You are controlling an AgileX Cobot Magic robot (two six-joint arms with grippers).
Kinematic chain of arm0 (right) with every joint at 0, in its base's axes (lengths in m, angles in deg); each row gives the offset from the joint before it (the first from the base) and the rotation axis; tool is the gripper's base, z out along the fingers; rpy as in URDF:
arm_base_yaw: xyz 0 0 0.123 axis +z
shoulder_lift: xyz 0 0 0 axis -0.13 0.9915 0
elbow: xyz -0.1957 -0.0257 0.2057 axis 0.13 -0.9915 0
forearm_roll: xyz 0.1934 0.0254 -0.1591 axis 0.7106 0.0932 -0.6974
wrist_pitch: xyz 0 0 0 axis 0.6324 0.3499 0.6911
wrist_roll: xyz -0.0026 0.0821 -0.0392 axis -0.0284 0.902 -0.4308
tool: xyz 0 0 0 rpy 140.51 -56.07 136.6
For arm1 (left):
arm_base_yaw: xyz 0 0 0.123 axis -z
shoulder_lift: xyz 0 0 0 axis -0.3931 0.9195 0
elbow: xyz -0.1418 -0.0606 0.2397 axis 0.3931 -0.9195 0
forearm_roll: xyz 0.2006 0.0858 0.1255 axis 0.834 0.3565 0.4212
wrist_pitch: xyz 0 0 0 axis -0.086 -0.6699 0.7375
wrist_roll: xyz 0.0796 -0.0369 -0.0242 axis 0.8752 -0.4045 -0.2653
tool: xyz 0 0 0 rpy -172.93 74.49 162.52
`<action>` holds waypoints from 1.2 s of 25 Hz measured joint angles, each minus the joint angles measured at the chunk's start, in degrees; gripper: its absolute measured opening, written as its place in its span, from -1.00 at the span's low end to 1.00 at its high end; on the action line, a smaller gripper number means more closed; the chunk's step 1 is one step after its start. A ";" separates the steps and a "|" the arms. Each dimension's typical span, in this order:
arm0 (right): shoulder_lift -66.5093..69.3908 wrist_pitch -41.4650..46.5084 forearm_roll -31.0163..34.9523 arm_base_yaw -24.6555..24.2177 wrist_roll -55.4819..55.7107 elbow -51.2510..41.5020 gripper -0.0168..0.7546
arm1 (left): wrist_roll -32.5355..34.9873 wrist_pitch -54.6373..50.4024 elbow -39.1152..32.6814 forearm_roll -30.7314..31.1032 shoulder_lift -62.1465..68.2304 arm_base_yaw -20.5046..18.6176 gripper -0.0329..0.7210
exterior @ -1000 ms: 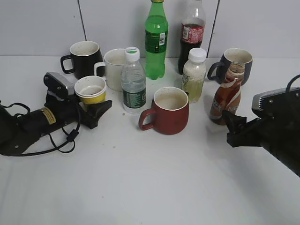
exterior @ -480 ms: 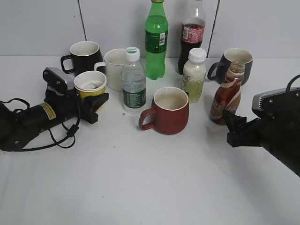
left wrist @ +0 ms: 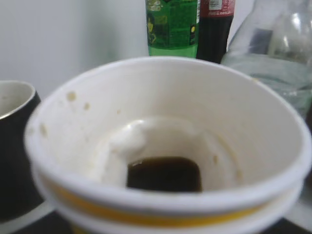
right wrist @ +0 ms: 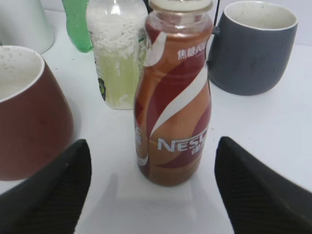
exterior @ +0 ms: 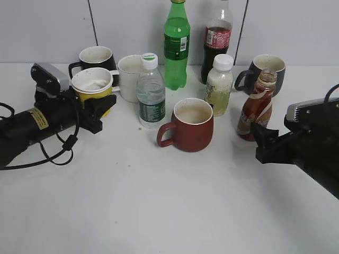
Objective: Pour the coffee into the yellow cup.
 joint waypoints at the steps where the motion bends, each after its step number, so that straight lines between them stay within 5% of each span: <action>1: 0.14 -0.06 -0.08 0.00 0.12 0.20 0.59 | 0.00 0.06 -0.78 0.00 -0.64 0.00 -0.01; 18: 14.40 -0.06 0.37 0.00 0.25 10.78 0.59 | 0.00 0.48 -17.56 0.23 -10.90 0.00 -0.04; 30: 14.90 0.90 3.04 0.00 0.33 19.48 0.59 | 0.00 0.52 -18.73 7.40 -10.90 0.96 -0.04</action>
